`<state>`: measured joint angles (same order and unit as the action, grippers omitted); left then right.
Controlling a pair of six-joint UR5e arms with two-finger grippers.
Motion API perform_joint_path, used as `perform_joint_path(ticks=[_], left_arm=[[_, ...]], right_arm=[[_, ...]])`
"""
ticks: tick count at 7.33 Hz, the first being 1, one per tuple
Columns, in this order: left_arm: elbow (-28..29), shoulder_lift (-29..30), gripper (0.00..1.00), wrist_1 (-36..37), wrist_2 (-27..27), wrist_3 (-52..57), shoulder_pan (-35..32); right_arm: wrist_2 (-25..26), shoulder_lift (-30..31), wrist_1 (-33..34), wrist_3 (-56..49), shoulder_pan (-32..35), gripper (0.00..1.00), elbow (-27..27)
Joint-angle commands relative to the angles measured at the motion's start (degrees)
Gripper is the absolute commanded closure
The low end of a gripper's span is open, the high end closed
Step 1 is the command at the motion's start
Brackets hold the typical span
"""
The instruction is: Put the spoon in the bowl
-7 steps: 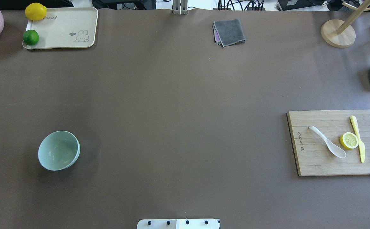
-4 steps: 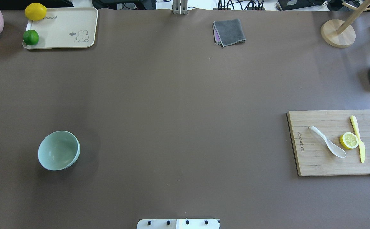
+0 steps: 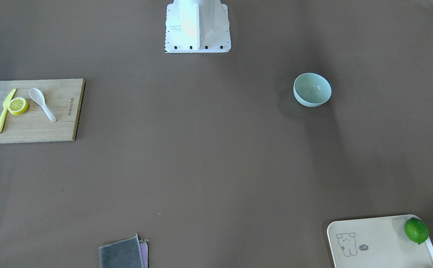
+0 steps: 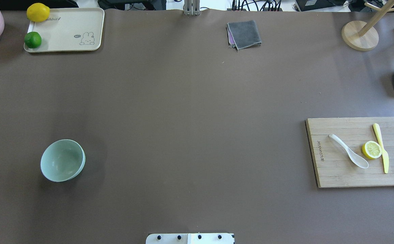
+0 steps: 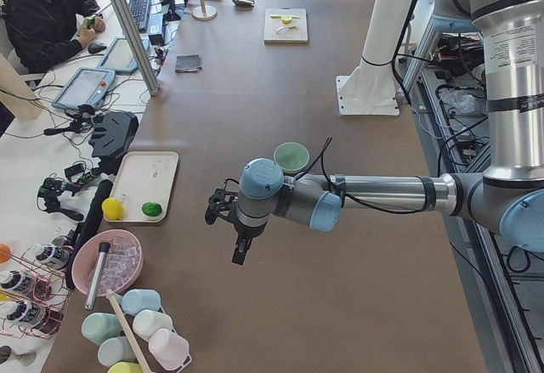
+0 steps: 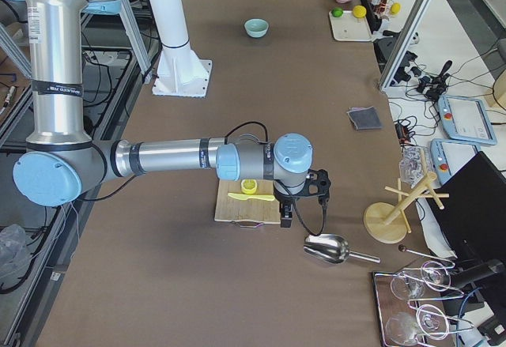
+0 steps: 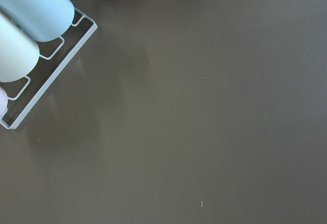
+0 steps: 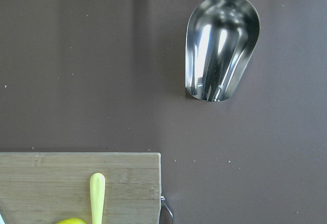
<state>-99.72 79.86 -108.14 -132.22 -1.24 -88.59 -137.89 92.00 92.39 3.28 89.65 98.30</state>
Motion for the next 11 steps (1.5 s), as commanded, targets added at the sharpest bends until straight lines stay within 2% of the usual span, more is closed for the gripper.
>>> perform_joint_path(ticks=[1, 7, 8, 10, 11], left_arm=[[-0.2, 0.7, 0.02, 0.2, 0.2, -0.1, 0.1], [-2.1, 2.6, 0.02, -0.9, -0.1, -0.2, 0.4], [-2.1, 3.1, 0.02, -3.2, -1.3, -3.2, 1.1], [-1.2, 6.9, 0.02, -5.7, -9.6, -18.6, 5.9], [-1.7, 7.1, 0.02, -11.0, -9.6, -25.1, 9.7]], right_arm=[[-0.8, 0.3, 0.0, 0.1, 0.0, 0.00, 0.0], [-1.0, -1.5, 0.1, 0.2, -1.2, 0.00, -0.5], [-1.9, -2.1, 0.0, 0.1, -1.2, 0.00, 0.0], [-2.6, -3.0, 0.0, 0.1, -1.8, 0.00, 0.0], [-2.7, -3.0, 0.1, 0.1, -1.8, 0.00, 0.0]])
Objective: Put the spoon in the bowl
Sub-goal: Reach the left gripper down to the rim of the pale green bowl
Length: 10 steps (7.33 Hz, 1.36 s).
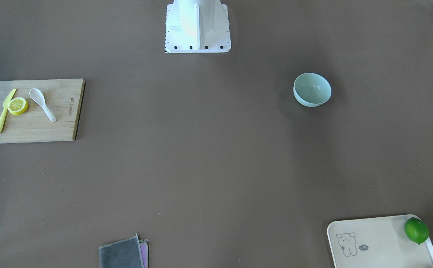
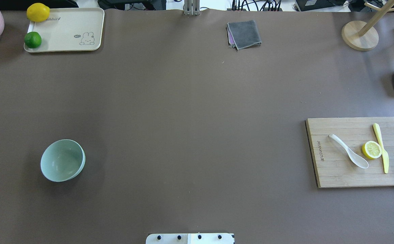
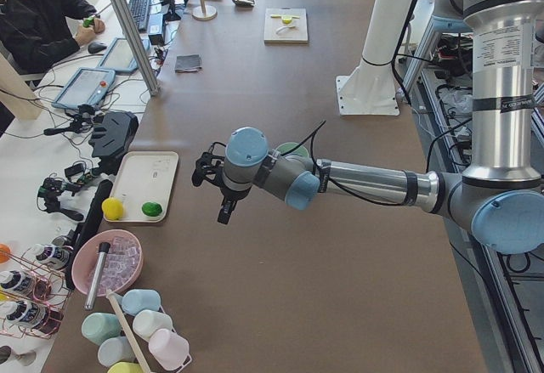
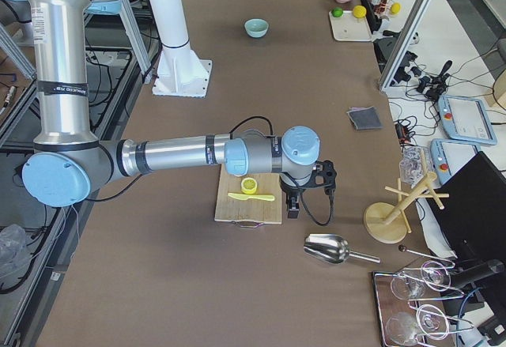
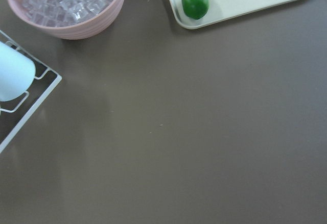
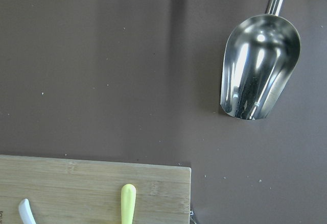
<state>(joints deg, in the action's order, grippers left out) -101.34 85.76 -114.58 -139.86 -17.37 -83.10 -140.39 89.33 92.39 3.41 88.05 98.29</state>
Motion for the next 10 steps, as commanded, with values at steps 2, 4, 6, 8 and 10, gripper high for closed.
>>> perform_joint_path(ticks=[2, 4, 6, 8, 10], left_arm=[[0.6, -0.6, 0.02, -19.8, -1.1, -24.9, 13.4], [0.2, -1.3, 0.02, -21.8, 2.2, -27.6, 22.6], [0.1, -1.5, 0.02, -25.5, 2.4, -31.3, 30.2], [0.3, -1.6, 0.02, -25.7, 2.4, -31.9, 33.5], [1.1, -1.9, 0.02, -25.7, 2.4, -32.0, 35.1]], right_arm=[[-0.5, -0.2, 0.1, 0.6, -0.2, 0.00, 0.1], [-1.2, -0.4, 0.1, 3.4, -0.3, 0.00, 0.1], [-3.1, -0.4, 0.1, 3.4, -0.3, 0.00, 0.1], [-3.1, -0.4, 0.1, 3.4, -0.9, 0.00, 0.1], [-3.1, -0.3, 0.1, 3.4, -1.1, 0.00, 0.0]])
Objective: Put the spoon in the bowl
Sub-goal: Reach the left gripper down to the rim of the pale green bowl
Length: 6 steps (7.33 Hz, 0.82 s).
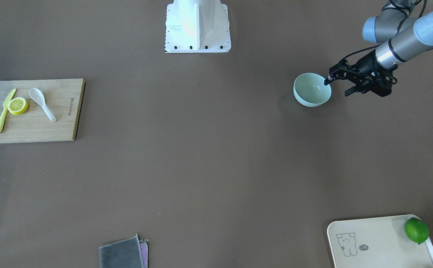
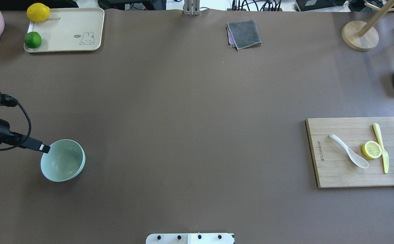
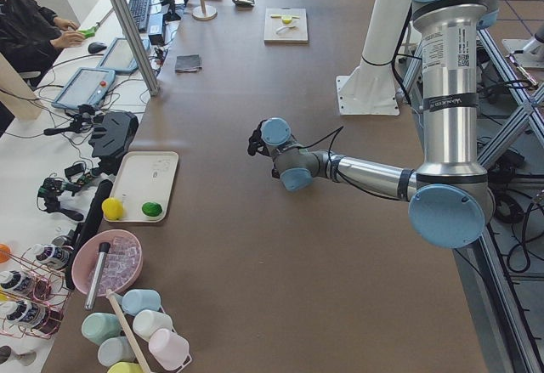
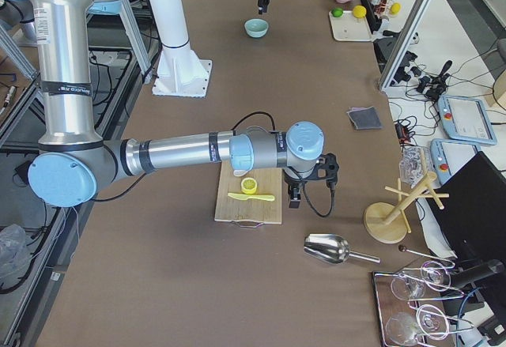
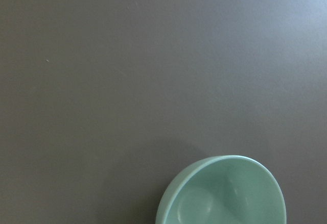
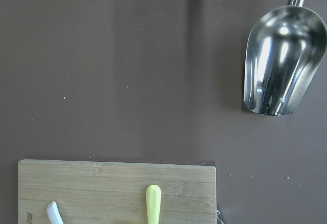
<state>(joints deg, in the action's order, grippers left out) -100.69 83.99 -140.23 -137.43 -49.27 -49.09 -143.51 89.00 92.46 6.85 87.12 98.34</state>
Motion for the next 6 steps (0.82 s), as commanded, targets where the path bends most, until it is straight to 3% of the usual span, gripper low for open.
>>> perform_joint_path(ticks=[1, 5, 6], left_arm=[[1.0, 0.1, 0.02, 0.0, 0.0, -1.7, 2.4], [2.4, 0.8, 0.06, -0.3, 2.9, -2.4, 5.8], [2.8, 0.8, 0.22, -0.3, 2.9, -2.4, 5.8]], right_arm=[[-0.2, 0.0, 0.0, 0.1, -0.5, 0.00, 0.0], [-0.5, -0.1, -0.1, 0.0, -2.7, 0.00, 1.8], [-0.5, -0.1, -0.1, 0.1, -4.1, 0.00, 3.2]])
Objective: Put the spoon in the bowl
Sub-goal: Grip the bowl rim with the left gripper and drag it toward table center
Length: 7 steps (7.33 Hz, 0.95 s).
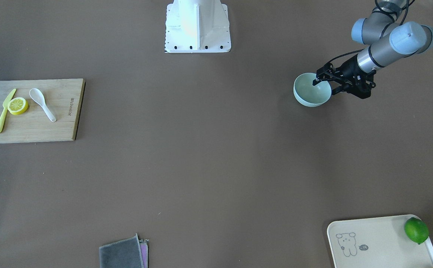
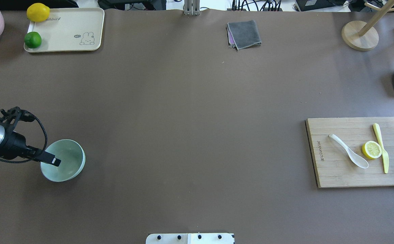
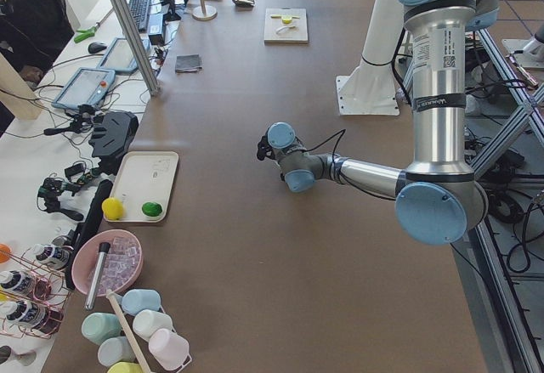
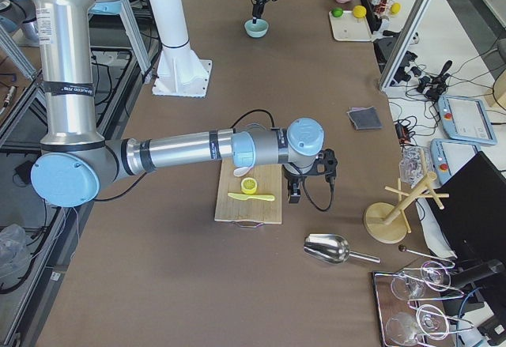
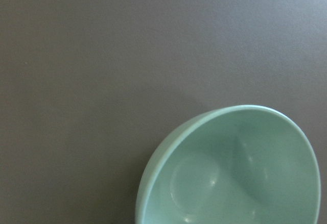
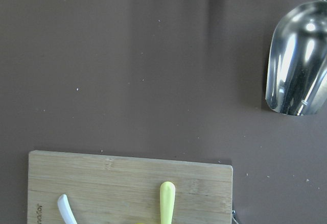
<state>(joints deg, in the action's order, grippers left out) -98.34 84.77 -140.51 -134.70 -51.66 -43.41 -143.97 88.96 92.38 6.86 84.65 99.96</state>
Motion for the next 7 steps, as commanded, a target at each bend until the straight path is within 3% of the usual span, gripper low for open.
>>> perform_joint_path(ticks=[1, 3, 5, 7], left_arm=[[0.6, 0.1, 0.44, 0.0, 0.1, -0.1, 0.1], [0.4, 0.8, 1.00, -0.1, 0.1, -1.7, 0.1], [-1.3, 1.3, 1.00, -3.2, -0.4, -8.1, 0.0], [-2.9, 8.6, 1.00, -2.5, 0.0, -18.9, -0.2]], right_arm=[[-0.1, 0.0, 0.0, 0.1, -2.2, 0.00, 2.2], [-0.1, -0.1, -0.1, -0.1, -3.4, 0.00, 3.7], [0.0, -0.1, -0.1, 0.1, -4.8, 0.00, 5.1], [0.0, -0.2, -0.1, 3.0, -6.2, 0.00, 5.4]])
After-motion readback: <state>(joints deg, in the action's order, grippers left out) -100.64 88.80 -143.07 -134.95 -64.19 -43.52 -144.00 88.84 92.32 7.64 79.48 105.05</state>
